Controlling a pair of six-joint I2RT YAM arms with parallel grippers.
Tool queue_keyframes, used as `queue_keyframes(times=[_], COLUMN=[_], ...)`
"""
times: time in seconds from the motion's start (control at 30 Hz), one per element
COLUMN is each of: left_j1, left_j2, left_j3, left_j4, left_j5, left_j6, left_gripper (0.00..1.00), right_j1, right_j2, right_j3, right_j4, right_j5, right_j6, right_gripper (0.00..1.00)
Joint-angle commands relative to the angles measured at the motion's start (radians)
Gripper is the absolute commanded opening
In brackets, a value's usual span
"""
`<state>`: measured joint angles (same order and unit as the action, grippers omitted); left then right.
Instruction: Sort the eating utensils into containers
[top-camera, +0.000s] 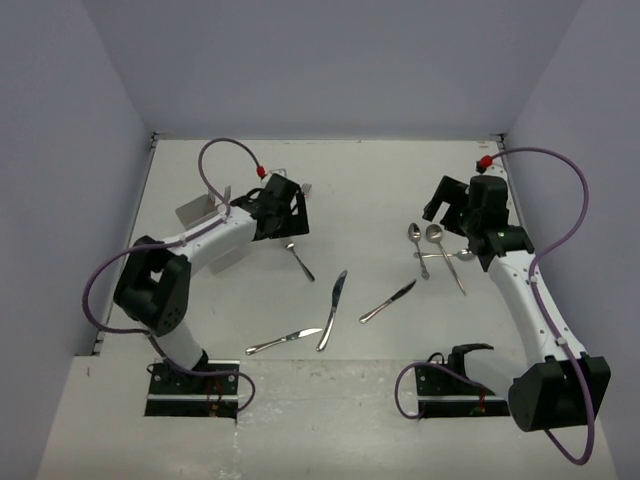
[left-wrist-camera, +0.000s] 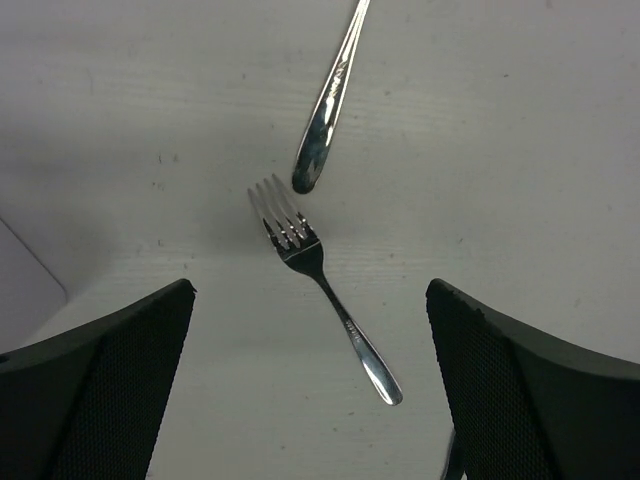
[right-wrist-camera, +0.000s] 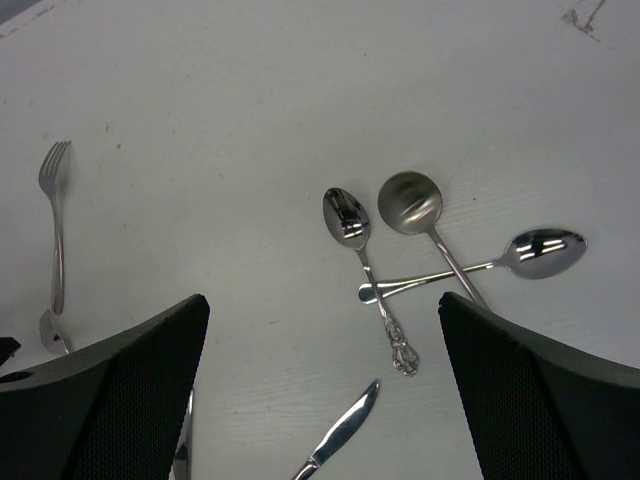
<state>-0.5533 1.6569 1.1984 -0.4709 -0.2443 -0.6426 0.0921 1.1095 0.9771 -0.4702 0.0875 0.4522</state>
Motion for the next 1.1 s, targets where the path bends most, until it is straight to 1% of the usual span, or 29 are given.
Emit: queue_keyframes(times=[0.0,0.07,0.17,0.23,0.33,0.37,0.4,0.43,0.5,0.53,0.6,0.63,0.7,0.73,0.77,0.93,1.03,1.07], left_j1=[-0.011,-0.013,-0.019,-0.023,-0.025,-0.025,-0.028,-0.028,-0.034,-0.037,-0.043,-0.043,-0.045,-0.046,-0.046,-0.060,-0.076,-0.076], left_j2=[0.085,0.134,0.165,0.191,0.227,0.233,0.241,0.244,0.241,0.239,0.233,0.231,0.228,0.228,0.225,0.170,0.058,-0.012], left_j3=[0.035,0.041,0.041,0.038,0.050,0.050,0.052,0.049,0.043,0.033,0.024,0.017,0.007,0.000,0.000,-0.010,-0.066,-0.086], left_j4=[-0.081,-0.077,-0.063,-0.045,-0.044,-0.043,-0.044,-0.046,-0.049,-0.052,-0.061,-0.064,-0.064,-0.063,-0.064,-0.032,0.095,0.188], left_j5=[-0.050,-0.039,-0.010,-0.019,-0.023,-0.024,-0.033,-0.033,-0.035,-0.044,-0.058,-0.059,-0.065,-0.067,-0.067,-0.087,-0.079,-0.060], left_j6=[-0.124,-0.135,-0.146,-0.158,-0.175,-0.178,-0.186,-0.190,-0.192,-0.193,-0.195,-0.196,-0.192,-0.190,-0.186,-0.121,0.003,0.079], left_gripper=[0.99,0.97,0.95,0.93,0.84,0.75,0.70,0.56,0.44,0.33,0.26,0.19,0.13,0.04,0.00,0.00,0.00,0.00], right_j1=[-0.002,-0.002,-0.002,-0.002,-0.002,-0.002,-0.002,-0.002,-0.002,-0.002,-0.002,-0.002,-0.002,-0.002,-0.002,-0.003,-0.002,-0.002], right_j2=[-0.008,-0.007,-0.007,-0.007,-0.004,-0.002,0.000,0.003,0.010,0.010,0.013,0.013,0.010,0.010,0.007,-0.008,-0.017,-0.019], right_j3=[-0.009,-0.015,-0.017,-0.017,-0.017,-0.017,-0.017,-0.017,-0.014,-0.014,-0.012,-0.012,-0.012,-0.014,-0.015,-0.023,-0.028,-0.029], right_j4=[0.018,0.022,0.021,0.022,0.024,0.025,0.025,0.024,0.024,0.024,0.024,0.024,0.024,0.025,0.027,0.031,0.038,0.039], right_j5=[0.020,0.009,0.004,0.008,0.008,0.006,0.006,0.006,0.006,0.003,0.004,0.004,0.000,0.001,0.000,0.004,0.005,0.003], right_j6=[0.011,0.013,0.013,0.013,0.011,0.011,0.013,0.013,0.014,0.014,0.016,0.016,0.017,0.017,0.017,0.019,0.022,0.020], right_gripper=[0.99,0.99,0.99,0.99,0.99,0.99,0.99,0.99,0.99,0.99,0.99,0.99,0.99,0.99,0.99,0.99,0.99,0.99])
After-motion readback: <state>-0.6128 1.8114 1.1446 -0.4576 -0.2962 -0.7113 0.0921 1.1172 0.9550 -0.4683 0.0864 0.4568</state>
